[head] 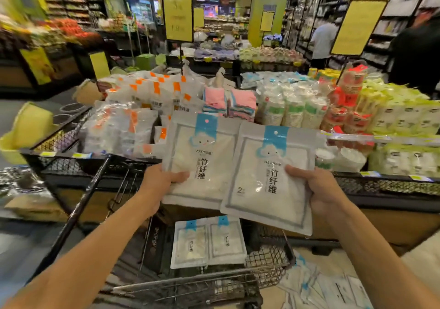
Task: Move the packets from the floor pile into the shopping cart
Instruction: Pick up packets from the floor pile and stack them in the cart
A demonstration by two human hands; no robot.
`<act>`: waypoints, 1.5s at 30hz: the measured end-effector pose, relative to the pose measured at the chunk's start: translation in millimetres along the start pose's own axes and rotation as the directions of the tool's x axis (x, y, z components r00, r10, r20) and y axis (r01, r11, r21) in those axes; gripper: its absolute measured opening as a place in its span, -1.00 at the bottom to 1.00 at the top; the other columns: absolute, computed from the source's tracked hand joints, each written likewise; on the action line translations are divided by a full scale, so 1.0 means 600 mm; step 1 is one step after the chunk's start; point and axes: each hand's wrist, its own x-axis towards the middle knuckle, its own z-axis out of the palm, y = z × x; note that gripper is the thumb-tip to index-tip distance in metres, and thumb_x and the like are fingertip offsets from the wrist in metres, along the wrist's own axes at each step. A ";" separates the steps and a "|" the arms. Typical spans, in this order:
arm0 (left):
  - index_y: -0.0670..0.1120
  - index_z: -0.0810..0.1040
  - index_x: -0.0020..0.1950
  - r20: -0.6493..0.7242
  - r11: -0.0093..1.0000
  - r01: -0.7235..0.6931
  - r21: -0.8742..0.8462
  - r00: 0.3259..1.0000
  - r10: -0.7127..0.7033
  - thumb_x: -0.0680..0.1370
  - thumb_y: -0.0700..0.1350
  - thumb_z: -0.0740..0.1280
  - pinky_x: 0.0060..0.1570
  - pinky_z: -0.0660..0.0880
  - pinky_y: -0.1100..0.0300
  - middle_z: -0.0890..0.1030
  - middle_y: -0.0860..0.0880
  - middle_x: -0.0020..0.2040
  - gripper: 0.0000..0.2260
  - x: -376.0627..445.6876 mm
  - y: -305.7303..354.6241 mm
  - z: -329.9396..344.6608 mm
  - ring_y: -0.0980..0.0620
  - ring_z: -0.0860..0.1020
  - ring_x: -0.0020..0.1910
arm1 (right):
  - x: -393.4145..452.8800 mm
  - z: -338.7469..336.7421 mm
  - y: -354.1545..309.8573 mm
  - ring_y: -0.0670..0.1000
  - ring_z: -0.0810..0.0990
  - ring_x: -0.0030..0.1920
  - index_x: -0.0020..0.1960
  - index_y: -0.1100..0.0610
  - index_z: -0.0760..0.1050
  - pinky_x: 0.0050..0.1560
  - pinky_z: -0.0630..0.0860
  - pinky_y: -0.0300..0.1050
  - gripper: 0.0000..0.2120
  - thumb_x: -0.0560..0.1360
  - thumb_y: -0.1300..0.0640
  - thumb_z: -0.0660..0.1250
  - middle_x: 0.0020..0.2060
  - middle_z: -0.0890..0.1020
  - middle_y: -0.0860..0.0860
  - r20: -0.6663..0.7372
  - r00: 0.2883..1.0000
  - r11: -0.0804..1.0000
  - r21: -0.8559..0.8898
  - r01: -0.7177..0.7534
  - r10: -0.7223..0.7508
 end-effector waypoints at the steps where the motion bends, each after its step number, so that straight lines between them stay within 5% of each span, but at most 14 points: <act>1: -0.12 0.66 -0.04 -0.011 1.000 0.013 0.000 1.000 -0.013 0.40 -0.31 0.56 -0.02 0.63 -0.02 0.75 -0.02 -0.19 -0.79 0.018 -0.004 -0.017 -0.11 0.70 -0.08 | 0.015 0.021 0.004 0.14 0.77 -0.17 0.06 0.25 0.62 -0.29 0.71 0.03 -0.83 0.48 0.34 0.47 -0.08 0.77 0.17 0.000 1.000 1.000 -0.004 -0.002 0.002; 8: -0.11 0.65 0.02 -0.043 0.996 0.088 -0.010 0.995 -0.088 0.42 -0.31 0.54 0.11 0.60 -0.12 0.73 -0.11 -0.02 -0.77 0.161 -0.045 -0.126 -0.18 0.68 0.01 | 0.125 0.139 0.046 0.16 0.77 -0.14 0.07 0.26 0.62 -0.30 0.71 0.04 -0.84 0.50 0.35 0.45 -0.08 0.76 0.18 -0.017 0.998 0.998 -0.027 -0.059 0.058; 14: -0.18 0.62 0.12 -0.079 0.975 0.223 0.003 0.972 -0.223 0.41 -0.29 0.56 0.02 0.61 -0.06 0.72 -0.14 0.01 -0.69 0.252 -0.133 -0.190 -0.19 0.68 0.02 | 0.205 0.173 0.128 0.23 0.75 0.02 0.17 0.29 0.61 -0.02 0.68 0.19 -0.76 0.51 0.33 0.44 0.03 0.75 0.21 -0.069 0.979 0.979 -0.063 -0.195 0.191; 20: -0.07 0.62 0.00 -0.098 0.922 0.384 0.048 0.920 -0.378 0.40 -0.25 0.58 0.10 0.59 -0.14 0.71 -0.08 -0.02 -0.75 0.296 -0.259 -0.198 -0.16 0.65 0.04 | 0.287 0.137 0.226 0.23 0.75 0.01 0.25 0.33 0.58 -0.19 0.71 0.06 -0.57 0.39 0.34 0.49 0.08 0.73 0.23 -0.127 0.946 0.942 -0.117 -0.313 0.299; 24: -0.08 0.65 0.00 -0.111 0.877 0.479 0.047 0.875 -0.472 0.40 -0.27 0.58 -0.08 0.60 0.00 0.72 -0.07 -0.05 -0.76 0.315 -0.355 -0.182 -0.13 0.67 -0.01 | 0.352 0.109 0.294 0.20 0.77 -0.07 0.19 0.31 0.58 -0.28 0.70 0.04 -0.71 0.48 0.35 0.46 0.02 0.75 0.20 -0.138 0.919 0.907 -0.160 -0.388 0.369; 33: -0.16 0.66 0.12 -0.164 0.748 0.657 0.088 0.751 -0.640 0.40 -0.28 0.58 0.15 0.59 -0.09 0.72 -0.10 0.00 -0.69 0.360 -0.624 -0.139 -0.16 0.66 0.04 | 0.509 0.050 0.531 0.24 0.74 0.06 0.18 0.30 0.60 0.10 0.64 0.27 -0.61 0.37 0.30 0.53 0.02 0.75 0.19 -0.161 0.856 0.793 -0.323 -0.516 0.491; 39: -0.28 0.66 0.10 -0.240 0.694 0.696 0.183 0.717 -0.655 0.43 -0.24 0.58 -0.02 0.53 0.08 0.69 -0.12 -0.03 -0.71 0.396 -0.784 -0.102 -0.07 0.63 -0.03 | 0.612 0.014 0.707 0.18 0.76 -0.04 0.11 0.29 0.63 -0.11 0.73 0.11 -0.77 0.46 0.34 0.50 -0.01 0.75 0.20 -0.170 0.819 0.740 -0.359 -0.569 0.548; 43: -0.25 0.58 0.19 -0.307 0.653 0.736 0.180 0.673 -0.673 0.45 -0.20 0.57 0.21 0.51 0.03 0.63 -0.23 0.23 -0.64 0.420 -0.864 -0.084 -0.08 0.59 0.11 | 0.663 -0.010 0.803 0.20 0.74 0.04 0.20 0.28 0.63 0.11 0.66 0.18 -0.66 0.44 0.29 0.54 0.02 0.75 0.17 -0.170 0.823 0.713 -0.424 -0.558 0.542; 45: -0.26 0.44 0.44 -0.268 0.629 0.738 0.245 0.675 -0.687 0.56 -0.12 0.46 0.31 0.34 0.11 0.48 -0.26 0.44 -0.51 0.428 -0.884 -0.063 -0.16 0.48 0.36 | 0.680 -0.019 0.837 0.20 0.74 0.05 0.22 0.25 0.63 0.16 0.64 0.23 -0.61 0.41 0.29 0.56 0.03 0.75 0.15 -0.185 0.827 0.710 -0.436 -0.553 0.531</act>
